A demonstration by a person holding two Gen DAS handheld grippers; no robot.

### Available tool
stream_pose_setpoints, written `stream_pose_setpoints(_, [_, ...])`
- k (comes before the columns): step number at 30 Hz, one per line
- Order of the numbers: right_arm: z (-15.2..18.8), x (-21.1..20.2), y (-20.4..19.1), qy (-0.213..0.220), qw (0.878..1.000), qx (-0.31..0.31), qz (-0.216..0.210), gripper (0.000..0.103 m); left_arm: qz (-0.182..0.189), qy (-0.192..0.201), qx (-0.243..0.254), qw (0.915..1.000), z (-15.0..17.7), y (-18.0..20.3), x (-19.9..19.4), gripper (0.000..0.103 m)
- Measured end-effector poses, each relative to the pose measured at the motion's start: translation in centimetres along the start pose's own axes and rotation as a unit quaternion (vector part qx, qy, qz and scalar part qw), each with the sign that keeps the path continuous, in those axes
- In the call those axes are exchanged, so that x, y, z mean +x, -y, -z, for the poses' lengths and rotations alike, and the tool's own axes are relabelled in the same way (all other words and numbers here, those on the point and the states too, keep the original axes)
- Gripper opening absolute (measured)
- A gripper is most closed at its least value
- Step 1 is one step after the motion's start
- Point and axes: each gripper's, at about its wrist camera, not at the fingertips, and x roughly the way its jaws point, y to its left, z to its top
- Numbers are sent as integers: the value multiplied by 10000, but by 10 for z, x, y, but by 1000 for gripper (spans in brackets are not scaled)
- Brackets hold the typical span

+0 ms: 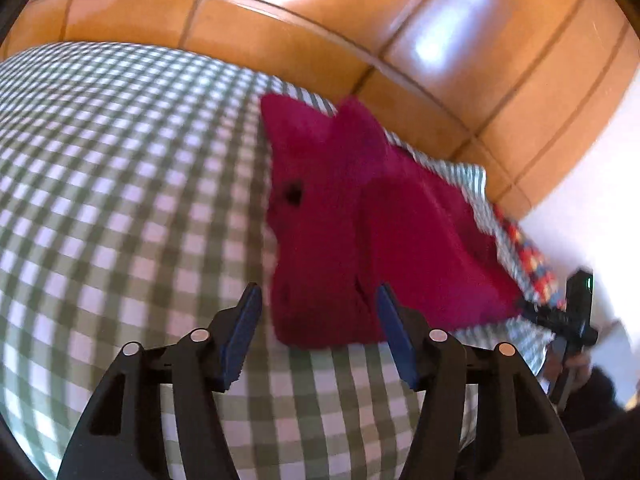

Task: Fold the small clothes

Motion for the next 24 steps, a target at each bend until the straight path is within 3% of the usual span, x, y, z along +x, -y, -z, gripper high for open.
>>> stream_pose_setpoints(2, [0,11,-4,35,9999,-64,144,47,-177,-181,93,9996,3,3,14,27])
stream_pose_setpoints(3, [-1,13,-9,52,9998,-119,149,32,-165,-233,9,9996,2,1,18,20])
stream_pose_setpoints(5, [-3,12,-12,27,9999,-123,112,25,-38,-229,-132,9996,1,-4,13,14])
stream_pose_setpoints(10, [18,-15,-4,-53,9996,-283,-22,21,251,-215,139,9994,16,-1,-21,12])
stream_pose_setpoints(17, [79,-53,-8,-543,9955,-771,-15,21,525,-573,-28,9970,78,-4,-61,12])
stream_pose_setpoints(18, [83,-56,-8,-592,9950,-802,-45,21,567,-594,-74,9966,83,-4,-65,13])
stream_pose_setpoints(20, [82,-59,-11,-509,9951,-846,87,35,588,-618,-171,9962,88,-3,-72,15])
stream_pose_setpoints(21, [79,-61,-9,-419,9960,-784,95,57,551,-551,-216,9967,84,-4,-75,20])
stream_pose_setpoints(22, [71,-64,-5,-227,9976,-643,71,72,575,-446,-270,9970,80,-4,-79,23])
stream_pose_setpoints(24, [58,-66,-3,23,9983,-550,169,72,635,-80,-423,9971,63,-7,-86,47])
